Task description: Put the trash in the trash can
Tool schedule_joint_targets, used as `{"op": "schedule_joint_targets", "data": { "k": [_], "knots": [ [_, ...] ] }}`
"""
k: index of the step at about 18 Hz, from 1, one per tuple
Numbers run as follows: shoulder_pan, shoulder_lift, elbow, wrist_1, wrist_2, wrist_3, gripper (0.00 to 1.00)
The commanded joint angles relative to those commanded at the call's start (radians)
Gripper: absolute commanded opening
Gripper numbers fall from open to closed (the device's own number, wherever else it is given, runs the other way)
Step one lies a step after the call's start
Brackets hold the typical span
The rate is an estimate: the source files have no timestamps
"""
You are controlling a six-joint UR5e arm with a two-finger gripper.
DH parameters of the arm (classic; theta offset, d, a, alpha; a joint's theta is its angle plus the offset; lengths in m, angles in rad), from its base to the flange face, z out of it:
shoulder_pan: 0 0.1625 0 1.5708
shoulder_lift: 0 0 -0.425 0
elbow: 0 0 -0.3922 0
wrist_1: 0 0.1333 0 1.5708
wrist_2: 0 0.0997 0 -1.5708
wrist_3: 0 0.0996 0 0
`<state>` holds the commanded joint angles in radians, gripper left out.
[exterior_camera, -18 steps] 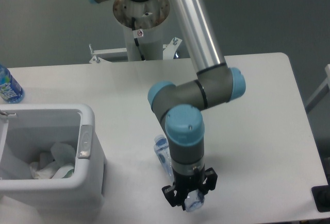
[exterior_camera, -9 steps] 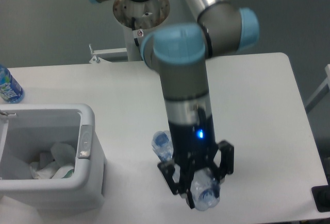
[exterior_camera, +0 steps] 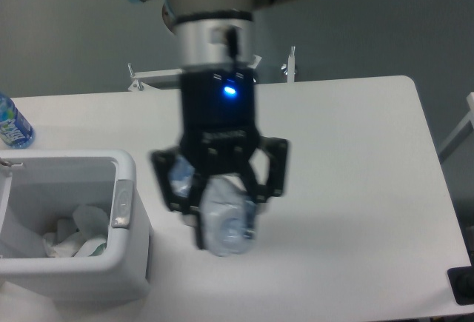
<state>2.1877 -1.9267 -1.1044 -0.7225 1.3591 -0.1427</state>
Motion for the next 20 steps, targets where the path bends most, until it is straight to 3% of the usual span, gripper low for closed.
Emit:
{"op": "schedule_joint_targets", "data": {
  "k": [9,10,11,12,16,20],
  "knots": [
    [-0.131,-0.094,-0.025,0.048,0.0,0.009,0.59],
    [-0.132,-0.092,-0.028,0.048,0.0,0.009,0.74],
    [-0.132,-0.091,-0.029,0.049,0.002,0.015,0.96],
    [-0.132,-0.086,-0.035,0.048,0.005,0.034,1.0],
    [-0.125,-0.052,-0.075,0.048,0.008,0.054,1.0],
    [-0.039,-0.037,-0.089,0.043,0.087,0.104,1.0]
  ]
}}
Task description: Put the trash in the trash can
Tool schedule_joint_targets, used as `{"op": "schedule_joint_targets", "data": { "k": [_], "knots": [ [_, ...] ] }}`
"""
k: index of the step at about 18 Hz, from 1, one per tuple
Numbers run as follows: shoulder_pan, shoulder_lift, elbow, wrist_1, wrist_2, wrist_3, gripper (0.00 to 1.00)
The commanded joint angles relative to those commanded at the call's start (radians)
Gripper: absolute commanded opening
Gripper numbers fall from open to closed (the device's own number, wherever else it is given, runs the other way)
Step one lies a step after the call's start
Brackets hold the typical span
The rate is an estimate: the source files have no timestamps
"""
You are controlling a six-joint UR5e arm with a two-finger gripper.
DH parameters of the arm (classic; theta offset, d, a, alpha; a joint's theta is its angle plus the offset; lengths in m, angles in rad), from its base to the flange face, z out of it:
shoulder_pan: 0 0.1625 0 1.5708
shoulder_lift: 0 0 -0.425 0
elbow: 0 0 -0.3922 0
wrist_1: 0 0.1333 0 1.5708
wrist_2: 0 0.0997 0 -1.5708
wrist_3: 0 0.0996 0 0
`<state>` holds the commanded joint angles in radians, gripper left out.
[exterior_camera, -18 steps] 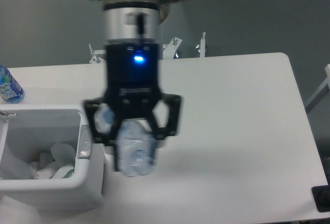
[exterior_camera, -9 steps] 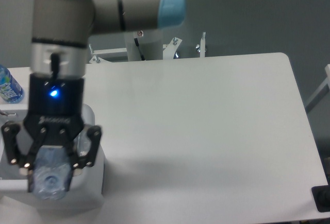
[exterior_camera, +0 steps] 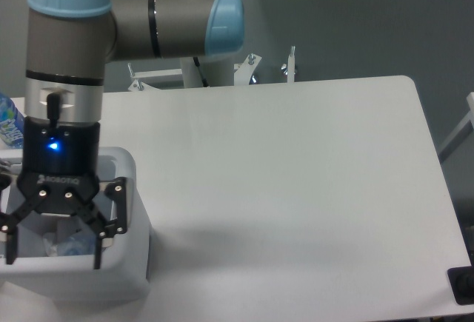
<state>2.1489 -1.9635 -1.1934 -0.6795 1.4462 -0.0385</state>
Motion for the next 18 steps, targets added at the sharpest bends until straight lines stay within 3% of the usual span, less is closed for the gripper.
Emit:
{"op": "schedule_joint_targets", "data": {
  "k": [3,7,9,14,18],
  "knots": [
    [0.077,-0.003,-0.015,-0.006,0.107,0.044,1.0],
    [0.193,0.027,-0.052,-0.029,0.192,0.271,1.0],
    [0.248,0.069,-0.092,-0.073,0.191,0.363,1.0],
    [0.345,0.11,-0.172,-0.215,0.195,0.704,1.0],
    [0.396,0.133,-0.186,-0.29,0.189,0.796,1.0]
  ]
}}
